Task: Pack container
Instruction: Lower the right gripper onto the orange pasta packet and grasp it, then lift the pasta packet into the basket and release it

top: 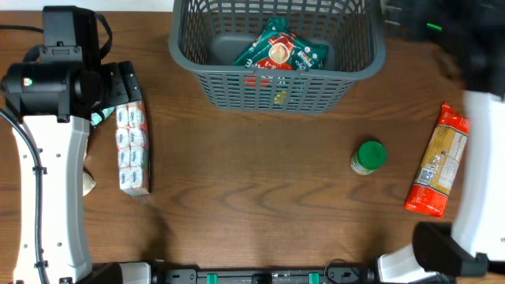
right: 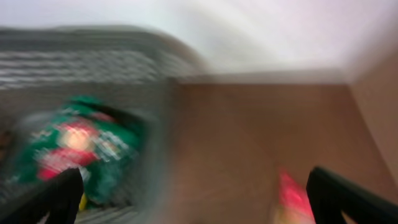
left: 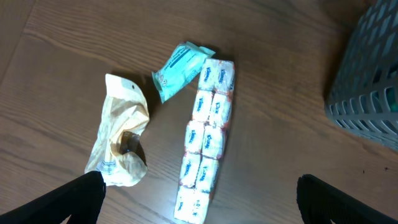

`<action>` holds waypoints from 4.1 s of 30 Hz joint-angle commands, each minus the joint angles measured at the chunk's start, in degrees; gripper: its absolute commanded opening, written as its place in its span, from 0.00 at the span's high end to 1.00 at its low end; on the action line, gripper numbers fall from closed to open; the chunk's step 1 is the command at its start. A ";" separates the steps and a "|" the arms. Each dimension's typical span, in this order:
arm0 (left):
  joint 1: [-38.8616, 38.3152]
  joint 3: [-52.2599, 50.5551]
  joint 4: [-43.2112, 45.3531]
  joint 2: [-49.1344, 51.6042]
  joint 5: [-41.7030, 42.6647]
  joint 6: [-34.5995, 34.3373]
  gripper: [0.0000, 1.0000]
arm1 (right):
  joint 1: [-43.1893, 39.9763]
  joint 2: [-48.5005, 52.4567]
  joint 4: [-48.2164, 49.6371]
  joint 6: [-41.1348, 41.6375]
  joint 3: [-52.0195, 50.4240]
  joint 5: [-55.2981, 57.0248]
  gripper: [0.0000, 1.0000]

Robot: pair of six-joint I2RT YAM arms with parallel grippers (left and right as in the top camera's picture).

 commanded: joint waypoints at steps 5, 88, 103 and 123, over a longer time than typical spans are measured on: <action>0.15 0.44 -0.15 -0.13 -0.07 0.59 0.01 | -16.35 -1.64 -17.11 18.08 -0.57 3.93 0.01; 0.15 0.44 0.22 -0.13 -0.07 0.50 0.01 | -31.54 4.55 49.72 -3.78 -73.53 -22.75 0.99; 0.15 0.44 0.20 -0.13 -0.07 0.50 0.01 | -14.71 -8.72 23.56 -22.75 -31.12 -27.93 0.99; 0.15 0.44 0.04 -0.13 -0.07 0.52 0.01 | 18.05 0.61 42.49 -54.34 -18.36 -26.84 0.99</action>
